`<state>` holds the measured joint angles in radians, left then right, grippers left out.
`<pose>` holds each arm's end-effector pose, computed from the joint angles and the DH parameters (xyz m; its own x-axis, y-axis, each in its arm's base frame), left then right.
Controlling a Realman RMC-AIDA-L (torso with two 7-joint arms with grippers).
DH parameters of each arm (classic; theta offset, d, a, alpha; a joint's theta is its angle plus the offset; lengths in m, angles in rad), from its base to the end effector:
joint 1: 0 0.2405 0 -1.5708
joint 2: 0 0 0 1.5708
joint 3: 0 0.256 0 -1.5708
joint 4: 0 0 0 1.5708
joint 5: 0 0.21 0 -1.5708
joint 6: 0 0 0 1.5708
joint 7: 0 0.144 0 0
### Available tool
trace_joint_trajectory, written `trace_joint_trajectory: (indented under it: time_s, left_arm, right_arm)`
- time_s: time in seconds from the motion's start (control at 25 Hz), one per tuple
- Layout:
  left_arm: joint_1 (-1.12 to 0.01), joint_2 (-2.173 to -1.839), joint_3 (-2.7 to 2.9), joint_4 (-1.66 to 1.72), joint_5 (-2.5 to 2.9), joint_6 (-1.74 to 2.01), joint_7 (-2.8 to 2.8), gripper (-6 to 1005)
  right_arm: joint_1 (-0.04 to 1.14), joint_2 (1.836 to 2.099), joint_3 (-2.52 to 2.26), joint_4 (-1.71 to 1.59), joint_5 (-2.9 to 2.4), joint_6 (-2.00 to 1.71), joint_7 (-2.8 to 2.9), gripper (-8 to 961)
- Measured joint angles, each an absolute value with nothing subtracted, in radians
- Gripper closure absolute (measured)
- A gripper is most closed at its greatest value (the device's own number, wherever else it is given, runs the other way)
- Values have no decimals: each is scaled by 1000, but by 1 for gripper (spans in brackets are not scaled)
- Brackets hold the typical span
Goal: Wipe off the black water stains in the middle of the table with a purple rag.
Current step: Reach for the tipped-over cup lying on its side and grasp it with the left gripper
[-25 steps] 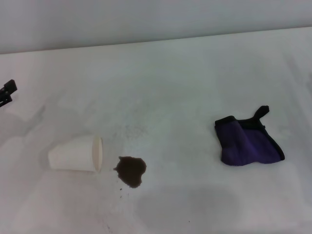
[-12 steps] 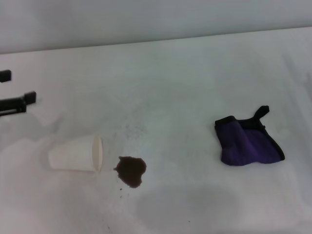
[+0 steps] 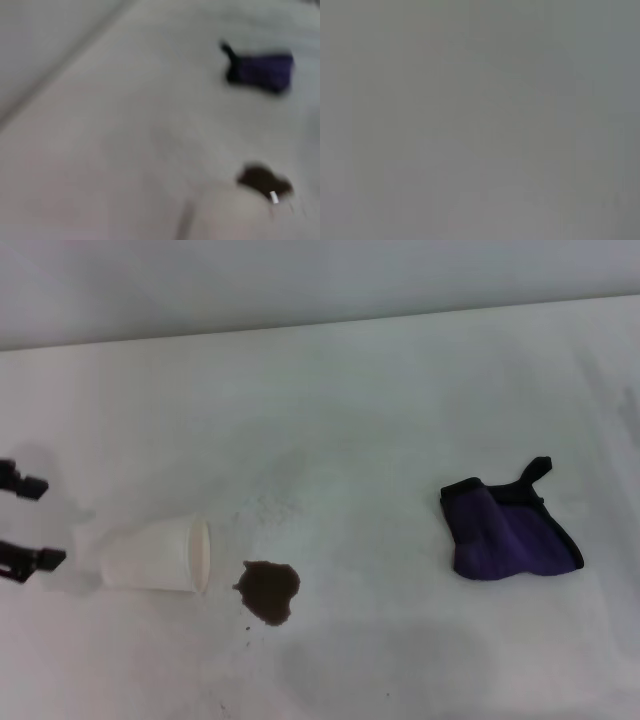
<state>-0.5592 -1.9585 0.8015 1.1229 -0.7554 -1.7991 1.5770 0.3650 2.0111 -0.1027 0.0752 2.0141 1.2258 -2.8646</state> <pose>-0.2575 0.3381 0.0904 0.9696 0.2372 -0.0606 0.2210 -0.9545 -0.2003 0.4034 0.2887 0.0429 0.6451 0.0087 -0.7640 -0.7562 0.1507 -0.6368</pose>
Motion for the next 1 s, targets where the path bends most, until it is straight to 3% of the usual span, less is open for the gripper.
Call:
trace_joint_trajectory:
  time_s: [0.48, 1.0]
  left_arm:
    - [-534, -2053, 864, 1278, -643, -1780, 1806, 112]
    - [-475, -2074, 992, 1211, -663, -1648, 1889, 112]
  right_arm:
    - [356, 2011, -103, 108, 2014, 1221, -2822, 94]
    - [348, 2011, -103, 141, 2014, 1226, -2811, 94]
